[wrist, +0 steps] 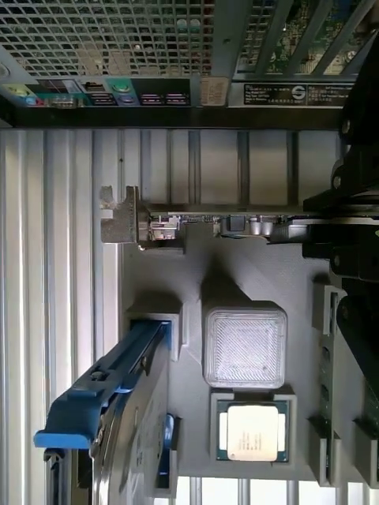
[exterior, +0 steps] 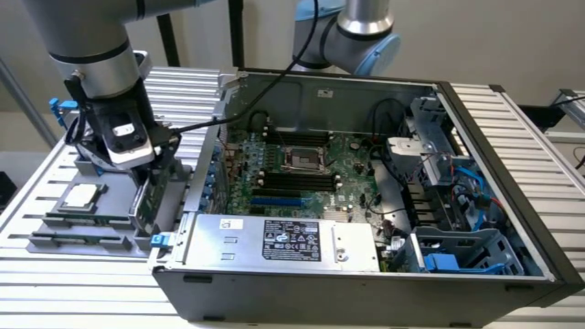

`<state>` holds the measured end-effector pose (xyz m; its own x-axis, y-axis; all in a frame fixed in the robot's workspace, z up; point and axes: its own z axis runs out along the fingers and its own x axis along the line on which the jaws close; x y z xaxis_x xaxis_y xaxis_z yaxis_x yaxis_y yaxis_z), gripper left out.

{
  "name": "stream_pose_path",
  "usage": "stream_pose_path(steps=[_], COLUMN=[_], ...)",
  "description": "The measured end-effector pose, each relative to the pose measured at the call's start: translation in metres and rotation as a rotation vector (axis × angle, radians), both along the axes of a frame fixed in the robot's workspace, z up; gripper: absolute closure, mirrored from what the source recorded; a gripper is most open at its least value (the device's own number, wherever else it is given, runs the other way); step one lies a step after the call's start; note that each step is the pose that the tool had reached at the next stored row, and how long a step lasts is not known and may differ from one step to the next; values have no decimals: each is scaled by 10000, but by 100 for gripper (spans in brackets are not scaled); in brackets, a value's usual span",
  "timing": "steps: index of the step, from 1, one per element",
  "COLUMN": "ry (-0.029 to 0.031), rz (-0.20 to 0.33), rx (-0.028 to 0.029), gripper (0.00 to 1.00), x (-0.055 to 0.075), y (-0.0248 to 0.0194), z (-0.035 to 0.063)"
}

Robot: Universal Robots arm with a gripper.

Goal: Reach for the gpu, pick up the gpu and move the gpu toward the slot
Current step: 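Pick up the gpu and move the gpu toward the slot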

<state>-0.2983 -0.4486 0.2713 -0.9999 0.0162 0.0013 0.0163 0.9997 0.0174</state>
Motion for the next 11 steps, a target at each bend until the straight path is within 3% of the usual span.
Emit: stream_pose_path(steps=[11], ry=[-1], rz=[0], rx=[1], gripper=[74], x=[2], y=[0], z=[500])
